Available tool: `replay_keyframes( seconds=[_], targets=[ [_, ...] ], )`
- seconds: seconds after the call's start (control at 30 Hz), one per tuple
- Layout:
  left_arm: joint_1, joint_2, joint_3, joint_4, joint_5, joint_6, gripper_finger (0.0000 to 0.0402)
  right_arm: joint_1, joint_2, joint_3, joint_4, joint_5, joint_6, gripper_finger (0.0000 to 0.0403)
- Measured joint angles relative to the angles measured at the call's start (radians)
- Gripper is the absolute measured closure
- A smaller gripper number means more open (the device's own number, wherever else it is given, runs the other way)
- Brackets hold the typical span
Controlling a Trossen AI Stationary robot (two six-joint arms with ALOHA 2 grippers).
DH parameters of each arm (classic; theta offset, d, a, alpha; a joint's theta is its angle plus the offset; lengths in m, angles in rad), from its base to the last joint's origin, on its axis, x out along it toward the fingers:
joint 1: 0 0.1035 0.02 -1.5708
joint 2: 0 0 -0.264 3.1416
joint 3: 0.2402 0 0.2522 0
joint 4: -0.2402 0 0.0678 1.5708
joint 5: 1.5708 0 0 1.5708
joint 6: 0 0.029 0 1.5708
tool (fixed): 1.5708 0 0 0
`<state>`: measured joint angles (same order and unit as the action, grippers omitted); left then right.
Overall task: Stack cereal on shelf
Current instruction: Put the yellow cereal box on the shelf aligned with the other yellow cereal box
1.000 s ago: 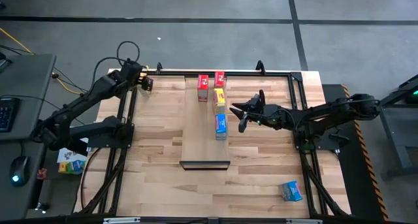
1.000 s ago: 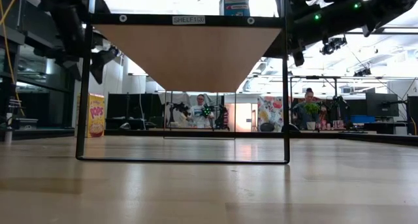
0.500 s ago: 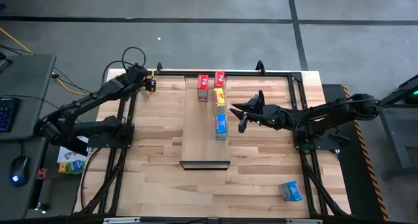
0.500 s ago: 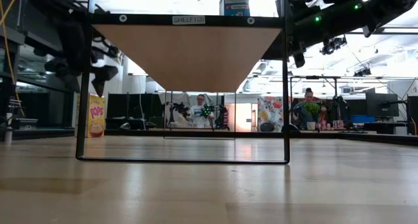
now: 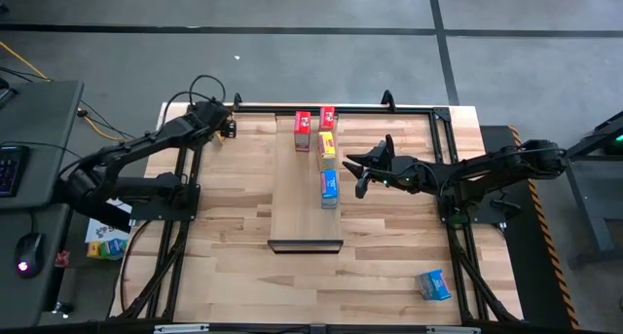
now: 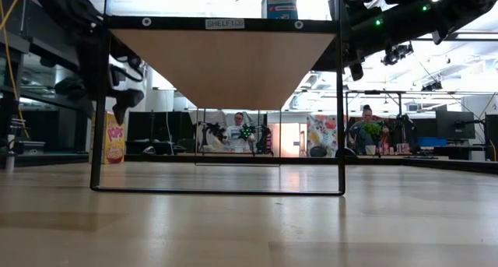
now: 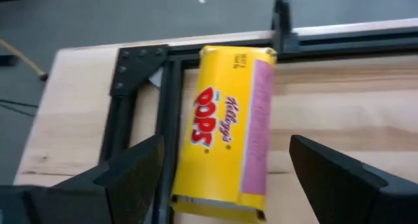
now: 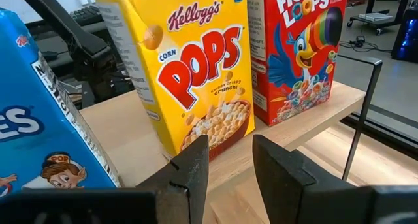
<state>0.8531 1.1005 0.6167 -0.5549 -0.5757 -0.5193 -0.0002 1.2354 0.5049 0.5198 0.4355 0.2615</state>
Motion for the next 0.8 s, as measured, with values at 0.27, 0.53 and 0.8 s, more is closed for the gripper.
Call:
replay_keyframes(
  seconds=[0.27, 0.53, 0.8],
  targets=[
    [-0.006, 0.073, 0.0, 0.013, -0.055, -0.048, 0.008, 0.0, 0.0, 0.0, -0.003, 0.0, 0.0, 0.029],
    [-0.006, 0.086, 0.0, 0.012, -0.032, -0.057, 0.0087, 0.0, 0.0, 0.0, -0.003, 0.0, 0.0, 0.029],
    [-0.006, 0.086, 0.0, 0.014, -0.013, -0.068, 0.016, 0.0, 0.0, 0.0, -0.003, 0.0, -0.008, 0.029]
  ],
)
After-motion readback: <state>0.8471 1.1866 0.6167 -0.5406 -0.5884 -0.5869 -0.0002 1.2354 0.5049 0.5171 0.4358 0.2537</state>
